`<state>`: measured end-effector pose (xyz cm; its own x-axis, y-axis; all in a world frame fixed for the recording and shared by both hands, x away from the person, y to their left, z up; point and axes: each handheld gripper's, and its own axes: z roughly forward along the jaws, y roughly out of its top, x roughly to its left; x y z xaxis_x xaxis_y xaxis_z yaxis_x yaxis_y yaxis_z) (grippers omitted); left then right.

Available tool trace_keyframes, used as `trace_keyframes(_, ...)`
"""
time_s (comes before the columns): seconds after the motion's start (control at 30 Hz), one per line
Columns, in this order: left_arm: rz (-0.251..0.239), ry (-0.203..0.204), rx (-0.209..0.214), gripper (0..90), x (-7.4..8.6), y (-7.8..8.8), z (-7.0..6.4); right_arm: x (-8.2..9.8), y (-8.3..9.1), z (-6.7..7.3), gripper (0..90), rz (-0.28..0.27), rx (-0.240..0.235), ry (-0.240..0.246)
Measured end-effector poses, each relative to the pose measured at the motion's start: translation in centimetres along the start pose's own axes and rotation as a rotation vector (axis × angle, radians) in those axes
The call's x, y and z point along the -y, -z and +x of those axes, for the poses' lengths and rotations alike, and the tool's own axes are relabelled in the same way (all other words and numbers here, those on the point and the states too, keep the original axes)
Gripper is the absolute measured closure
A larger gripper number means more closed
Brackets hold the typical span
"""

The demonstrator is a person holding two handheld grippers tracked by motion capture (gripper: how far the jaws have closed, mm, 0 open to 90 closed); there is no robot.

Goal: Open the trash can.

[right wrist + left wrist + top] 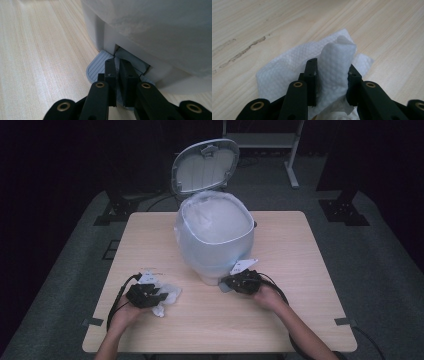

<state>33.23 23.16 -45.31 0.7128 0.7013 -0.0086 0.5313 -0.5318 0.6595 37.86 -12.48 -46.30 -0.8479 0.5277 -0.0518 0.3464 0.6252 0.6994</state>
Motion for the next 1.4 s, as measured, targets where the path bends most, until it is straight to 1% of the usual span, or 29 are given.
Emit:
trace_keyframes(0.03,-0.014,0.007,0.005,69.7,0.0,0.3,0.1,0.0,0.0,0.0,84.4,0.002,0.0,0.001)
trace_keyframes(0.07,-0.018,0.009,0.007,71.8,0.0,0.4,0.1,0.0,0.0,0.0,84.4,0.003,0.001,0.004)
trace_keyframes(0.1,-0.028,0.012,0.007,72.1,-0.1,0.7,0.2,0.0,0.0,0.0,84.4,0.004,0.0,0.002)
trace_keyframes(0.2,-0.046,0.01,0.006,76.4,-0.2,1.1,0.2,-0.1,0.0,0.0,84.5,0.004,-0.002,-0.001)
trace_keyframes(0.27,-0.073,0.022,0.015,78.2,-0.3,1.5,0.3,-0.1,0.0,-0.1,84.4,0.005,-0.004,-0.001)
trace_keyframes(0.33,-0.079,0.02,0.014,79.4,-0.4,1.7,0.3,-0.1,0.0,-0.1,84.4,0.005,-0.004,-0.003)
trace_keyframes(0.5,-0.112,0.026,0.023,79.2,-0.9,2.7,0.8,-0.1,0.0,-0.1,84.4,0.007,-0.008,-0.005)
trace_keyframes(0.53,-0.118,0.033,0.028,79.1,-1.0,2.8,0.8,-0.1,0.0,-0.1,84.4,0.008,-0.007,-0.006)
trace_keyframes(0.6,-0.123,0.034,0.03,78.7,-1.1,3.0,0.9,-0.1,0.0,-0.1,84.4,0.007,-0.008,-0.002)
trace_keyframes(0.7,-0.143,0.047,0.043,78.3,-1.3,3.4,1.1,-0.1,0.0,-0.1,84.4,0.007,-0.007,-0.004)
trace_keyframes(0.9,-0.169,0.063,0.052,75.9,-1.4,4.1,1.4,-0.1,0.0,-0.1,84.4,0.007,-0.008,-0.004)
trace_keyframes(0.97,-0.172,0.067,0.053,73.8,-1.5,4.4,1.4,-0.1,0.0,-0.1,84.4,0.008,-0.006,-0.003)
trace_keyframes(1.07,-0.18,0.066,0.051,73.3,-1.5,4.8,1.5,-0.1,0.0,-0.1,84.4,0.007,-0.006,-0.005)
trace_keyframes(1.13,-0.182,0.059,0.044,78.4,-1.5,4.9,1.4,-0.1,0.0,-0.1,84.4,0.008,-0.006,-0.003)
trace_keyframes(1.27,-0.177,0.06,0.043,80.8,-1.6,5.2,1.4,-0.1,0.0,-0.1,84.4,0.007,-0.006,-0.006)
trace_keyframes(1.37,-0.177,0.065,0.046,80.8,-1.7,5.5,1.4,-0.1,0.0,-0.1,84.4,0.007,-0.007,-0.005)
trace_keyframes(1.4,-0.178,0.061,0.046,80.9,-1.7,5.6,1.4,-0.1,0.0,-0.1,84.4,0.005,-0.008,-0.006)
